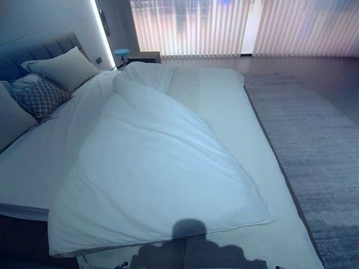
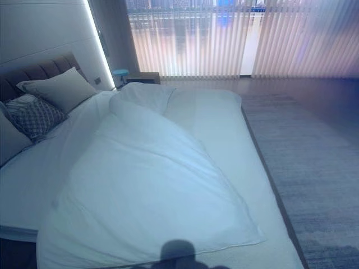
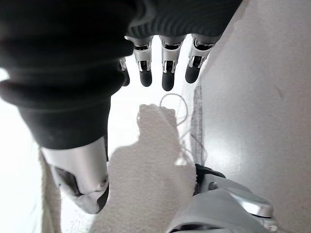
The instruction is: Make the bed
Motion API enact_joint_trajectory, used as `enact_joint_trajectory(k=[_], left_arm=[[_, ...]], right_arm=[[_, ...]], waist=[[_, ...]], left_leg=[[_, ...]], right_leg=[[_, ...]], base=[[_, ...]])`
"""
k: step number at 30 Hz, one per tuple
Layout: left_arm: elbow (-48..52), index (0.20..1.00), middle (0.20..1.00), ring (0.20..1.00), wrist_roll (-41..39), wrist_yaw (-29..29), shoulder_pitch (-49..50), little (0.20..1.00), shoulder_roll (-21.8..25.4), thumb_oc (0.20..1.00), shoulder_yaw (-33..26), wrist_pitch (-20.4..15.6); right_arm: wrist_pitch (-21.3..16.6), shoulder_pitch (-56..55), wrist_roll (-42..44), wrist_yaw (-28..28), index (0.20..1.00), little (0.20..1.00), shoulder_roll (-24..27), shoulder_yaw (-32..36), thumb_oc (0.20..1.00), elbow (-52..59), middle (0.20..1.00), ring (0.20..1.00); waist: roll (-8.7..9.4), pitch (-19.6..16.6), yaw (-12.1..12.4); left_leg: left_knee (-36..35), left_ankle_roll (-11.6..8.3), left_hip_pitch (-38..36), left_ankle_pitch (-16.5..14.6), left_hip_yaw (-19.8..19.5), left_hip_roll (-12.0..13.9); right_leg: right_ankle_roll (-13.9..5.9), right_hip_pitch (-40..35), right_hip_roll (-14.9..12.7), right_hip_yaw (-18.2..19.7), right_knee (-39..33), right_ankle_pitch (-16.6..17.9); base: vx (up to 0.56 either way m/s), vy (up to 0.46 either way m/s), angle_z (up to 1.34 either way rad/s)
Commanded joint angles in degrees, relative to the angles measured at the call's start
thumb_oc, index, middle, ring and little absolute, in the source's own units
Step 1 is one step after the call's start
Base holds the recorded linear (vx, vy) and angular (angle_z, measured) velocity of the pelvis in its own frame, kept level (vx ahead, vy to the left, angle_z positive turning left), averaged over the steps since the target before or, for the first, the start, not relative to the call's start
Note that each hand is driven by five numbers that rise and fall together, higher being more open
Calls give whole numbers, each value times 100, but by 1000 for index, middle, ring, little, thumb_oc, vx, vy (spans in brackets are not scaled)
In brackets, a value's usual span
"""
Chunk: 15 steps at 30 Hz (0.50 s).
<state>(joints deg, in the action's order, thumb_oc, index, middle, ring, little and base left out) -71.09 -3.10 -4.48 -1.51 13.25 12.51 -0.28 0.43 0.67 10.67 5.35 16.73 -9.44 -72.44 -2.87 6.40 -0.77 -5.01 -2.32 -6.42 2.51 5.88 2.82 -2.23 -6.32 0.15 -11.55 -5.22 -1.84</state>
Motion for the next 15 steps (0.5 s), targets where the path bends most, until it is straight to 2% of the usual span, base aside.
enact_joint_trajectory(k=[1, 10, 14, 15], left_arm=[[-177, 1000, 1000, 1000, 69, 21, -325, 1000, 5, 1000, 119, -37], [-196, 1000, 1000, 1000, -64, 0, -275, 1000, -29, 1000, 30, -44], [-166, 1000, 1000, 1000, -424, 39, -218, 1000, -64, 1000, -136, -71], [-147, 1000, 1000, 1000, -626, 68, -202, 1000, -83, 1000, -225, -89]], right_arm=[[-6, 259, -93, -25, 1000, 1000, -14, -118, 1000, -130, 1000, 1000], [-41, 239, -45, -21, 1000, 1000, -60, -115, 1000, -65, 1000, 1000], [-102, 245, 370, -35, 1000, 1000, -116, 21, 1000, 142, 1000, 1000], [-149, 260, 756, -58, 1000, 1000, -169, 128, 1000, 272, 1000, 1000]], waist=[[320, 20, -61], [321, 32, -48], [318, 60, -35], [312, 92, -30]], left_leg=[[1, -28, 8, -174, 36, -337], [1, -36, -1, -205, 18, -339], [1, -42, 12, -206, 4, -341], [1, -43, 22, -206, -2, -339]], right_leg=[[-386, -62, -282, 219, 58, 326], [-390, -94, -281, 191, 32, 318], [-395, -90, -279, 174, 22, 316], [-392, -78, -280, 175, 22, 313]], base=[[0, 0, 0], [4, -1, 0], [18, -2, 0], [0, 0, 0]])
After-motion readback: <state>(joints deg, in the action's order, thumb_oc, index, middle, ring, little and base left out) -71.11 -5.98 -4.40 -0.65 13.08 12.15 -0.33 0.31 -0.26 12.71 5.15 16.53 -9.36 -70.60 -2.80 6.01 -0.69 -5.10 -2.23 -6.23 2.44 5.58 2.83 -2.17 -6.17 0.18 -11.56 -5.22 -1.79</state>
